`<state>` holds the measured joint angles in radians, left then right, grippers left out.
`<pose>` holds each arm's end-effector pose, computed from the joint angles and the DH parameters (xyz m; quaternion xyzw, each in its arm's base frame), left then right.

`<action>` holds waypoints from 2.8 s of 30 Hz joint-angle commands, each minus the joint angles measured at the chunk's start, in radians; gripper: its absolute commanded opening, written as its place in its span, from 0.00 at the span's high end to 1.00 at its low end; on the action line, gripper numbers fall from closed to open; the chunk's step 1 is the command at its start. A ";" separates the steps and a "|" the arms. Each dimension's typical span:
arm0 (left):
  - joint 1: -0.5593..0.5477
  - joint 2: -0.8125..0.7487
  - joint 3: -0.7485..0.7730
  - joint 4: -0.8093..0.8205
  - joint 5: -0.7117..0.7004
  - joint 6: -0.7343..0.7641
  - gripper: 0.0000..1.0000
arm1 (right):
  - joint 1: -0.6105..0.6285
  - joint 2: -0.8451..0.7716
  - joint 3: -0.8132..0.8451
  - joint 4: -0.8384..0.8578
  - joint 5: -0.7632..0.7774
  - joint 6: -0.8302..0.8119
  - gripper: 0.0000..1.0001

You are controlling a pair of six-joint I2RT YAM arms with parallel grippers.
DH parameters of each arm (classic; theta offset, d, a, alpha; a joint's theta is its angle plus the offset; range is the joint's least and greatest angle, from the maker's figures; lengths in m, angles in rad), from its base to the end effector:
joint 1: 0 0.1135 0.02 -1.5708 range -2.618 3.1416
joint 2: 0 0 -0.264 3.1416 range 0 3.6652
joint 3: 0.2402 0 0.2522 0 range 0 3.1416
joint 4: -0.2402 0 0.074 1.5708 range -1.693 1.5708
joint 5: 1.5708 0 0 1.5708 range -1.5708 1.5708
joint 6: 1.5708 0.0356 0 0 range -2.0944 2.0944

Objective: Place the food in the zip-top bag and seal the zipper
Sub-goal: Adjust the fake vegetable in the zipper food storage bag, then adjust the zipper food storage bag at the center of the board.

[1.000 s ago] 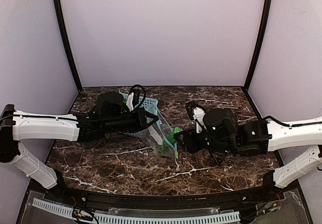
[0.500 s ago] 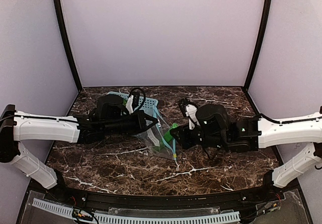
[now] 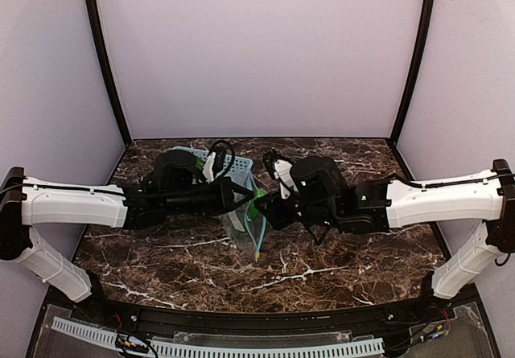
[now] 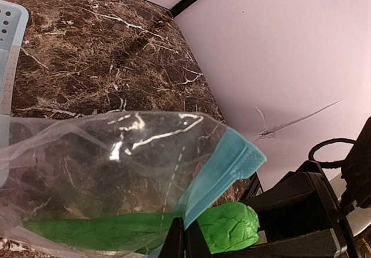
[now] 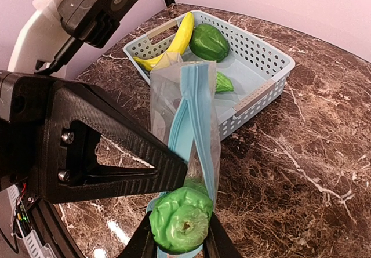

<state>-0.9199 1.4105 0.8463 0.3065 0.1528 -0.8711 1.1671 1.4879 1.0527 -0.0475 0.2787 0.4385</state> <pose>0.1911 -0.2599 0.2660 0.0658 0.7884 -0.5128 0.3333 0.1431 0.3101 0.2775 -0.2347 0.8173 0.2861 0.4416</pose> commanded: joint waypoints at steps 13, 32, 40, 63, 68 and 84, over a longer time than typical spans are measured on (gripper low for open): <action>-0.010 -0.015 0.093 -0.027 0.208 0.108 0.99 | -0.038 0.038 0.068 -0.022 0.006 -0.069 0.76; -0.011 0.000 0.063 -0.061 0.091 0.048 0.99 | -0.065 -0.052 0.043 -0.056 -0.064 -0.115 0.53; 0.009 0.014 0.053 -0.080 0.051 0.023 0.99 | -0.064 -0.166 0.005 -0.094 -0.170 -0.039 0.42; 0.036 0.031 0.049 -0.084 0.043 0.017 0.99 | -0.060 -0.209 -0.421 0.179 -0.181 0.226 0.43; 0.036 0.030 0.049 -0.088 0.038 0.018 0.99 | -0.030 -0.127 -0.425 0.284 -0.185 0.213 0.44; 0.045 0.019 0.050 -0.105 0.028 0.023 0.99 | 0.026 0.092 -0.350 0.471 -0.213 0.158 0.51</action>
<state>-0.8852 1.4403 0.9134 0.2291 0.1936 -0.8501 1.1728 1.5452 0.6651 0.3454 0.0921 0.6163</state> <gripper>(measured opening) 0.008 0.491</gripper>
